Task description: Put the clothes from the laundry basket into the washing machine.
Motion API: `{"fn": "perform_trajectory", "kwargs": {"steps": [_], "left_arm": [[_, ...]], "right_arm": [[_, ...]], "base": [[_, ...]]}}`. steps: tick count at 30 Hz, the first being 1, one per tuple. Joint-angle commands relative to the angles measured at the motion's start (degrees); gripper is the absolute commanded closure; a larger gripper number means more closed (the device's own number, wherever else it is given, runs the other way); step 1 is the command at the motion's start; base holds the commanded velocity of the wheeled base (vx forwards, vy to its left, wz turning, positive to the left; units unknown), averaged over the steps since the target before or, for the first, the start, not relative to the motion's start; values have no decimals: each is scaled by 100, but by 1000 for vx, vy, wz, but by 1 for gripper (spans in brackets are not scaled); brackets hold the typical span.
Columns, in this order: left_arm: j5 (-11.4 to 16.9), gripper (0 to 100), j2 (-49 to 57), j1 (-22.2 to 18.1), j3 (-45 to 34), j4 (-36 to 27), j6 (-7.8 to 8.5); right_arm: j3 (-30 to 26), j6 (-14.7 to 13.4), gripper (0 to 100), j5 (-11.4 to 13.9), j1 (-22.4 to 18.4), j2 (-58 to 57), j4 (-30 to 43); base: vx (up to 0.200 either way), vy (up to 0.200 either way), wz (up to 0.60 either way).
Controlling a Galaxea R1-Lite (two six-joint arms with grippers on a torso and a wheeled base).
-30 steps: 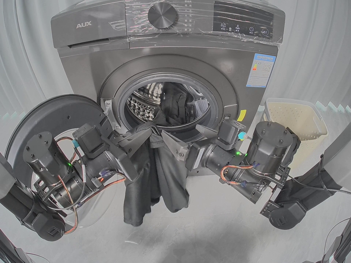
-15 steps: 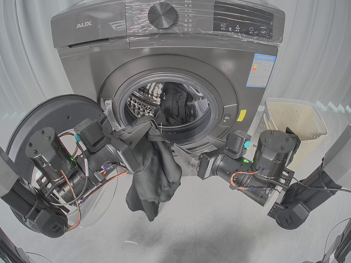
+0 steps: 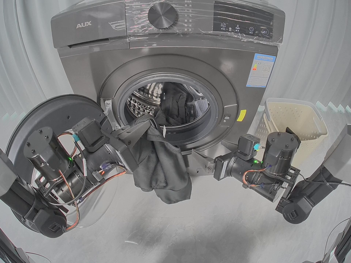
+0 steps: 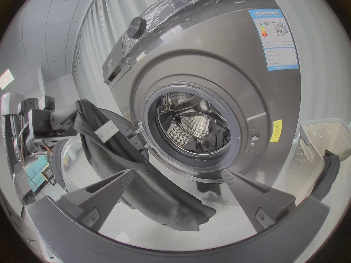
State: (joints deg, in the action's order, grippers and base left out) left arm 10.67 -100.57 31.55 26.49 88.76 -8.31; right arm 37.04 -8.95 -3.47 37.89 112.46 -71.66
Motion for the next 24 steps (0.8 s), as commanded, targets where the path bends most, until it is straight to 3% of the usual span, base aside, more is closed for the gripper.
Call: {"fn": "perform_trajectory", "kwargs": {"steps": [1,12,24], "left_arm": [[-3,100,20,0,23,1,-4],[-30,100,3,-8,76,1,-4],[-38,100,11,0,67,1,-4]], "right_arm": [[23,51,0,93,-97,250,-50],[49,165,0,391,87,690,-323],[243,200,0,383,175,1076,-490]], "base": [[0,0,0],[0,0,0],[0,0,0]]}}
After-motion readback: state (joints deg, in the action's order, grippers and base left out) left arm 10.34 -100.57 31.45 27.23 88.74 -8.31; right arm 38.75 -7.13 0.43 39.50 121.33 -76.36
